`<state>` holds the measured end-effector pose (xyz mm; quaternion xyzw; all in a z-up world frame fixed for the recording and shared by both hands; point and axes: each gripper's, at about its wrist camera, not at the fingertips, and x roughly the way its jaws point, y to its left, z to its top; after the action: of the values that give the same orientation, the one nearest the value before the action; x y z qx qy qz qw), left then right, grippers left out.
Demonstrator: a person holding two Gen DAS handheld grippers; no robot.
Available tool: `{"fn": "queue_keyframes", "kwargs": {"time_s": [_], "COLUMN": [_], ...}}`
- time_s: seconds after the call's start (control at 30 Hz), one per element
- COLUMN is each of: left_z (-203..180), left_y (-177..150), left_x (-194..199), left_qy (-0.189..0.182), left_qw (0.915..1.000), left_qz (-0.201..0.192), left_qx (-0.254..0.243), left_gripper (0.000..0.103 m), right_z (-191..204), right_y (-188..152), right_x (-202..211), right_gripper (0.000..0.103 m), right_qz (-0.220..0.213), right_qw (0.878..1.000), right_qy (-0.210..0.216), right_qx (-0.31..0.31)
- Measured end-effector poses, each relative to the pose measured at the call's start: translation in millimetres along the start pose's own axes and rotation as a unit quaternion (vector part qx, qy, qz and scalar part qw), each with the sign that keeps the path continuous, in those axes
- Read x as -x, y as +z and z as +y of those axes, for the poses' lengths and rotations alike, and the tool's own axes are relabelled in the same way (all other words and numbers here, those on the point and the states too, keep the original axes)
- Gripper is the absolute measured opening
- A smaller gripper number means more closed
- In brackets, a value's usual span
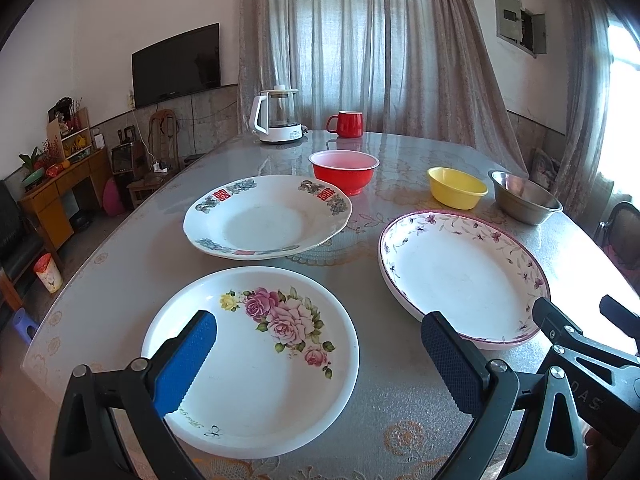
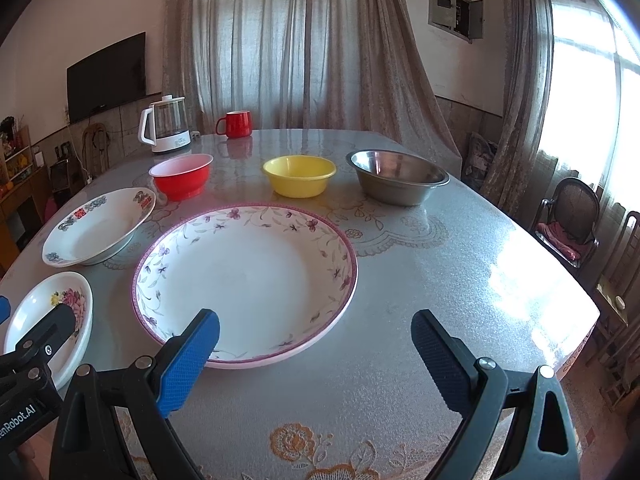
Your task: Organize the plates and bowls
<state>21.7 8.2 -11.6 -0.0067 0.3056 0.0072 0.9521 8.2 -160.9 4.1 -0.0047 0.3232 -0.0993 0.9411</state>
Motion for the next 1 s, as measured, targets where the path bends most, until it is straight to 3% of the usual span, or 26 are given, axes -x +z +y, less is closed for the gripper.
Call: {"fn": "queue_keyframes", "kwargs": {"time_s": [1.0], "left_z": [-1.3], "left_y": [4.8], "left_x": [0.2], "left_qy": [-0.006], "left_qw": [1.0000], "left_qz": [0.004], "left_qx": [-0.002], "left_gripper": [0.103], "right_z": [-0.9], "right_y": [1.6], "right_x": [-3.8], "right_gripper": [0.098], "right_qz": [0.005], "right_qw": [1.000], "right_qy": [0.007], "right_qx": [-0.003]}}
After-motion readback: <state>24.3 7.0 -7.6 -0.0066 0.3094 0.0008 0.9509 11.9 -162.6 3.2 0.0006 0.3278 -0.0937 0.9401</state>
